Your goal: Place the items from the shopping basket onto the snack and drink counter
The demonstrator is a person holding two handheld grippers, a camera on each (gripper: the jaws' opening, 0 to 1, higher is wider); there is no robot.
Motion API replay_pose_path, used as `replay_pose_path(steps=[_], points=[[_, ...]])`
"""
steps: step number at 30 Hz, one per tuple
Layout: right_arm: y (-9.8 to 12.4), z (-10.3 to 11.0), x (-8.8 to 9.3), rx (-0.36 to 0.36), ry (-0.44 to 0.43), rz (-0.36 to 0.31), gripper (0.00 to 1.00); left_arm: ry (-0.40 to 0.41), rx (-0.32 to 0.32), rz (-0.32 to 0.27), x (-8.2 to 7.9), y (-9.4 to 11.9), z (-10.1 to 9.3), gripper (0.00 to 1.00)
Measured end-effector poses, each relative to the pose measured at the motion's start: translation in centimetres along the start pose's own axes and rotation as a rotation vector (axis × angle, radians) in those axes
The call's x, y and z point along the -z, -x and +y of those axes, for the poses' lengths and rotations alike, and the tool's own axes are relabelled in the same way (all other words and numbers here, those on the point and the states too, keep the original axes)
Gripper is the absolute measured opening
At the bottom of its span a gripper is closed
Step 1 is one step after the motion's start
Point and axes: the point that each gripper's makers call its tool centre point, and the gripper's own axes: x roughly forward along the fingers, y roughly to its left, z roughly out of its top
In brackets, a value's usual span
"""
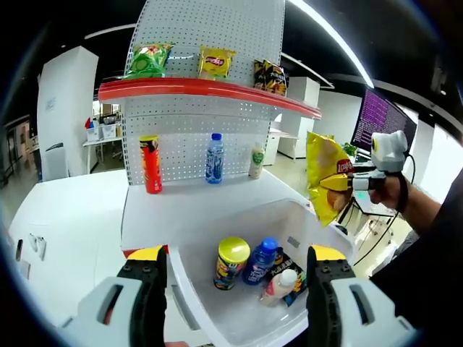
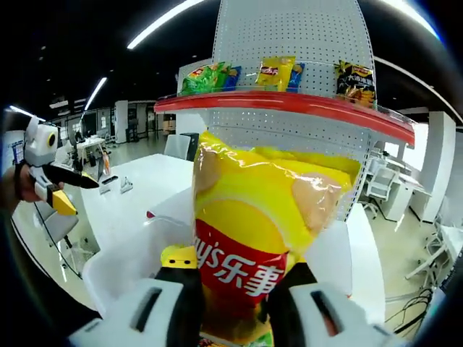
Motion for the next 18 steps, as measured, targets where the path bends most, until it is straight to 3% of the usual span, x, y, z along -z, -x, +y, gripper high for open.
replay_pose_path(steps=[8, 18], points=[[0.6, -0.3, -2.8, -0.012, -0.025, -0.057, 0.31, 0.009, 0.000, -0.001, 0.2, 0.0, -0.1, 0.78], [0.8, -0.6, -6.1, -0.007, 0.020, -0.118, 0.31, 0.009, -0.005, -0.007, 0.0, 0.1, 0.1, 0.78]])
